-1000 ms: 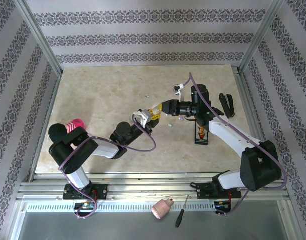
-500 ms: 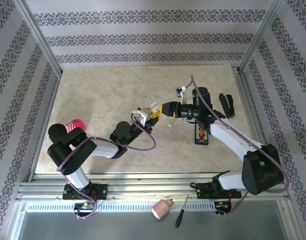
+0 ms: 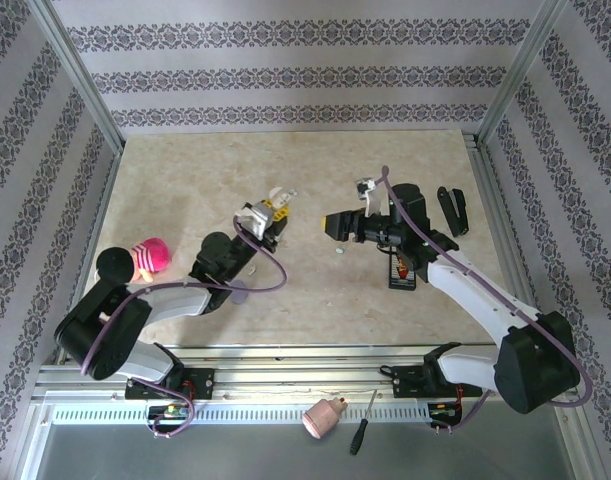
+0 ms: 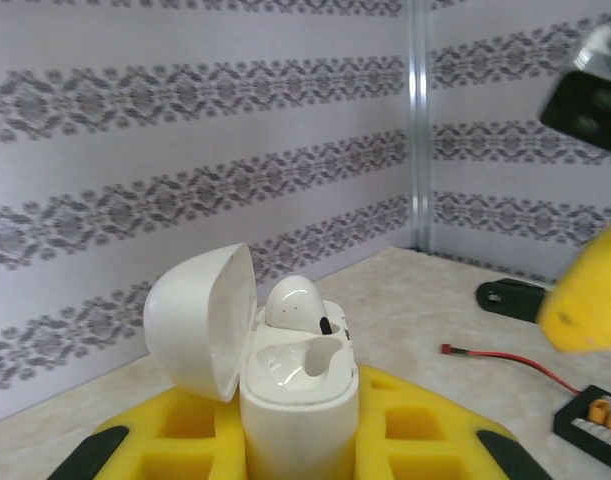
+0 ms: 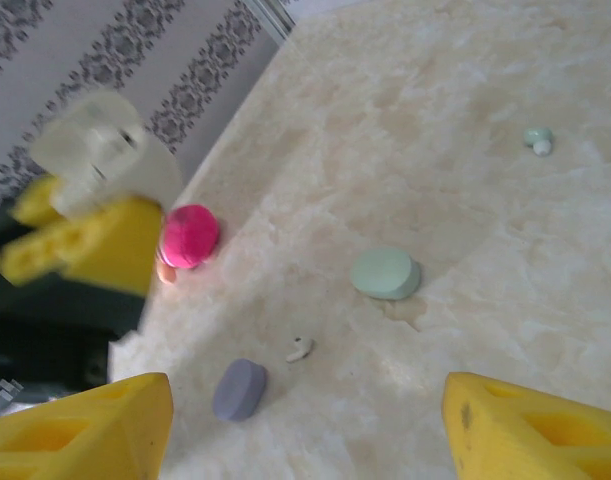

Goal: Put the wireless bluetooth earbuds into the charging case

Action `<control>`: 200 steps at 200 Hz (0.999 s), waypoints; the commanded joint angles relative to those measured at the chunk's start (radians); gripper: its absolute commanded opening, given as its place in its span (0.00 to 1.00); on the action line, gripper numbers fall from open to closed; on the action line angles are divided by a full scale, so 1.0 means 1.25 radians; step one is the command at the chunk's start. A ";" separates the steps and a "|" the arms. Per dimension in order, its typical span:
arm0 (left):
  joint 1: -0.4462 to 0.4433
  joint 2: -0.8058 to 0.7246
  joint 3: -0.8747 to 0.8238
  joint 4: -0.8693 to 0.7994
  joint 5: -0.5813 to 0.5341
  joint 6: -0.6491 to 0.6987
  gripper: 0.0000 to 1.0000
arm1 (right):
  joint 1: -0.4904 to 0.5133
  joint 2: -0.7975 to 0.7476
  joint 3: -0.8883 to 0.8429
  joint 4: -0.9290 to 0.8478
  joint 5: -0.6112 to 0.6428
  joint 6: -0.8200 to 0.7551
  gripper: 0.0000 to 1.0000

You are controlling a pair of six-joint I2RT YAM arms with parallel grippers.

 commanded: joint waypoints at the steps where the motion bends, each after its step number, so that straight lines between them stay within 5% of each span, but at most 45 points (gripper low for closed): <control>1: 0.044 -0.070 -0.014 -0.107 0.029 0.031 0.00 | 0.032 0.058 0.022 -0.042 0.060 -0.046 0.72; 94: 0.109 -0.355 -0.096 -0.250 -0.010 0.069 0.00 | 0.240 0.487 0.303 -0.122 0.166 0.155 0.61; 200: 0.109 -0.449 -0.139 -0.305 -0.004 0.077 0.00 | 0.343 0.763 0.613 -0.295 0.232 0.077 0.44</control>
